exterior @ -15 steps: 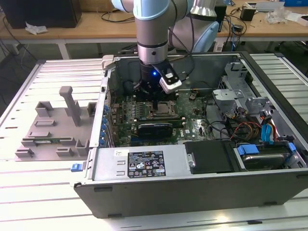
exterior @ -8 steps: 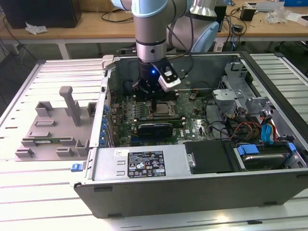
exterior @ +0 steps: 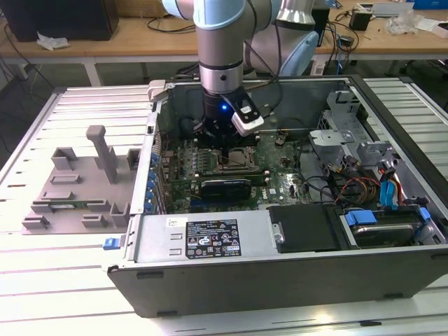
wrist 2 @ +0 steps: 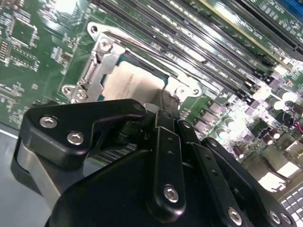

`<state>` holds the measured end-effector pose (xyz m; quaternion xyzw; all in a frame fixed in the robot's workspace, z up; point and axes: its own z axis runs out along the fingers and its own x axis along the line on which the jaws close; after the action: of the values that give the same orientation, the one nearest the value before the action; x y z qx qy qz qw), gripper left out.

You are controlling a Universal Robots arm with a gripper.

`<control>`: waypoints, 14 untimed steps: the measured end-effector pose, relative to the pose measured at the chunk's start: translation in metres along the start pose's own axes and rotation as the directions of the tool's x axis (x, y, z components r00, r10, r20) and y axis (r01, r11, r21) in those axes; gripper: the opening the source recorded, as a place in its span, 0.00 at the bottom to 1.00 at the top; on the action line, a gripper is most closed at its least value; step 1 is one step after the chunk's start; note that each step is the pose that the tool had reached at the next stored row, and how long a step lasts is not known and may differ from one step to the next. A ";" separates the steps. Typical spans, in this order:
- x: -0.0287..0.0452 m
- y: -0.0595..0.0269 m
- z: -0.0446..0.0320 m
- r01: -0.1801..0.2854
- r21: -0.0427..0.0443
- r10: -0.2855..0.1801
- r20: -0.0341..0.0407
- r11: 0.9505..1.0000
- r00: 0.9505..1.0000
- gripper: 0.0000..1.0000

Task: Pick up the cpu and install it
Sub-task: 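Close the cpu cover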

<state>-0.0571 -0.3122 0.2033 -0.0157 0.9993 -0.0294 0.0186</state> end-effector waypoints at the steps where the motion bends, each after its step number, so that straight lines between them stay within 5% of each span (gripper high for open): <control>1: -0.0016 0.0001 0.0002 0.000 0.002 0.000 0.000 1.000 1.000 0.11; 9: -0.0069 0.0007 -0.0004 0.001 0.003 -0.001 -0.001 1.000 1.000 0.11; 14: -0.0076 -0.0007 -0.0214 0.001 0.004 -0.001 -0.001 1.000 1.000 0.11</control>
<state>-0.0504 -0.3114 0.2250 -0.0161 0.9992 -0.0313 0.0181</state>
